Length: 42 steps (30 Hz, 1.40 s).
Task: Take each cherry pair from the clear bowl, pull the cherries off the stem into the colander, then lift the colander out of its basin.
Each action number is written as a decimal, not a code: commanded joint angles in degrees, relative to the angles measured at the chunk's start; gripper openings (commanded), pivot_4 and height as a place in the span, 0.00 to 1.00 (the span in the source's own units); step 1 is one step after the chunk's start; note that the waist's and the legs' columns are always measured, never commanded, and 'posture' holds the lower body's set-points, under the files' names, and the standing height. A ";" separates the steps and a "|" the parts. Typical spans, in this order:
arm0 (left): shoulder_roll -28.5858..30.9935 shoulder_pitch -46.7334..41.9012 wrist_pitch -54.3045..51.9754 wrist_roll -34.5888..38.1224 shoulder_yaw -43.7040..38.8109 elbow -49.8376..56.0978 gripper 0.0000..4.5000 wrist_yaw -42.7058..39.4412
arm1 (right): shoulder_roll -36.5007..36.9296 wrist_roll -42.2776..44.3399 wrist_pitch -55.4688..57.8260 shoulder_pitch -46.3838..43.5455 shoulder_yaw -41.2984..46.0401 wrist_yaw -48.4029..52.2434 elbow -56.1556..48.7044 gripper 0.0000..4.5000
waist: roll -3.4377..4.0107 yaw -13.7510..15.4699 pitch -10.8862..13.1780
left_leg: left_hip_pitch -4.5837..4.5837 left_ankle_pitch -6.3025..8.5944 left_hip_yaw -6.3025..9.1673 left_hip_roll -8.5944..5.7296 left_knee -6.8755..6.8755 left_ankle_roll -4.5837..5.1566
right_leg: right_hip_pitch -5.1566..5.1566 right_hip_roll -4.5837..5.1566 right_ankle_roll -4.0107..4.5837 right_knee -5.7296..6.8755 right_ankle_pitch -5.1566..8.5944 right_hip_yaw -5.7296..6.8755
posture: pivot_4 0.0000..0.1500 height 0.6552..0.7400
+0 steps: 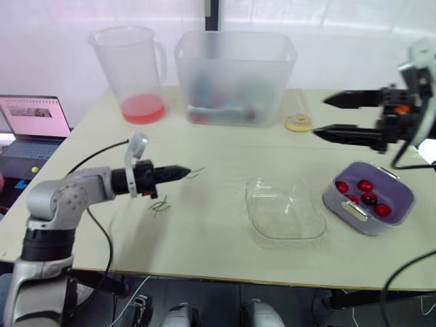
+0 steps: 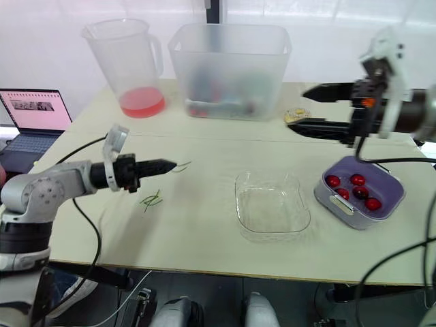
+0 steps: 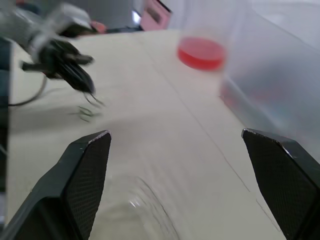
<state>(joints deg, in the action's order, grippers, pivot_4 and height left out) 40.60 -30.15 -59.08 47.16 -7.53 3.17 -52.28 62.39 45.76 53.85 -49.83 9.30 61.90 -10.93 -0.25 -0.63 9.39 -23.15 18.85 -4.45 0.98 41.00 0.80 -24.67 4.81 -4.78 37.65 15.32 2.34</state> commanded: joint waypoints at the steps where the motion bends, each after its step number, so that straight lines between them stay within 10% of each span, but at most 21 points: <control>1: 1.16 2.64 2.58 -3.97 -0.42 -3.66 0.00 1.28 | -1.64 1.84 1.27 -2.65 -3.65 0.49 -6.68 0.99 | 0.00 0.27 0.00 | -0.02 0.00 0.01 0.00 0.00 0.00 | -0.01 0.01 0.00 0.00 0.00 0.01 | 1.00 0.68; 8: -0.24 5.35 6.42 -10.01 0.46 -11.66 0.00 3.09 | -2.59 1.35 2.06 -1.60 -6.41 -0.27 -10.53 0.99 | -0.03 1.30 -0.01 | -0.18 0.08 -0.03 -0.16 0.11 0.15 | -0.09 0.25 0.01 -0.03 -0.01 0.06 | 1.00 0.68; 17: 4.01 2.97 9.84 -10.59 -5.48 -15.10 0.97 0.45 | -2.08 4.22 4.28 2.69 -3.99 -1.24 -13.71 1.00 | -0.03 1.01 -0.01 | -0.17 0.08 -0.03 -0.10 0.09 0.14 | -0.12 0.24 0.01 0.01 -0.01 0.06 | 1.00 0.68; 33: 18.83 -5.70 40.04 -24.10 -4.26 -25.53 0.99 -15.02 | 8.84 -5.97 -4.10 17.48 16.03 0.13 8.70 1.00 | -0.13 1.35 0.00 | -0.18 0.09 -0.14 -0.12 0.05 0.14 | -0.17 0.25 0.02 -0.02 -0.01 0.09 | 1.00 0.68; 42: 14.43 -9.16 41.86 -23.75 -2.28 -23.41 0.99 -18.11 | 3.81 -10.17 -5.20 35.43 31.49 -4.31 13.21 1.00 | -0.11 1.20 -0.02 | -0.16 0.12 -0.27 -0.10 0.08 0.21 | -0.16 0.05 0.00 0.06 -0.01 0.14 | 1.00 0.68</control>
<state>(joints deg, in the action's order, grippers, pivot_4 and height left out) 54.92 -39.48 -16.34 22.01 -9.74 -24.03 -70.28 66.83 35.27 48.04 -15.95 36.40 58.35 2.46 -0.36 0.57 9.37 -23.31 18.97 -4.71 0.89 41.08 1.01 -24.83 4.83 -4.78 37.70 15.31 2.49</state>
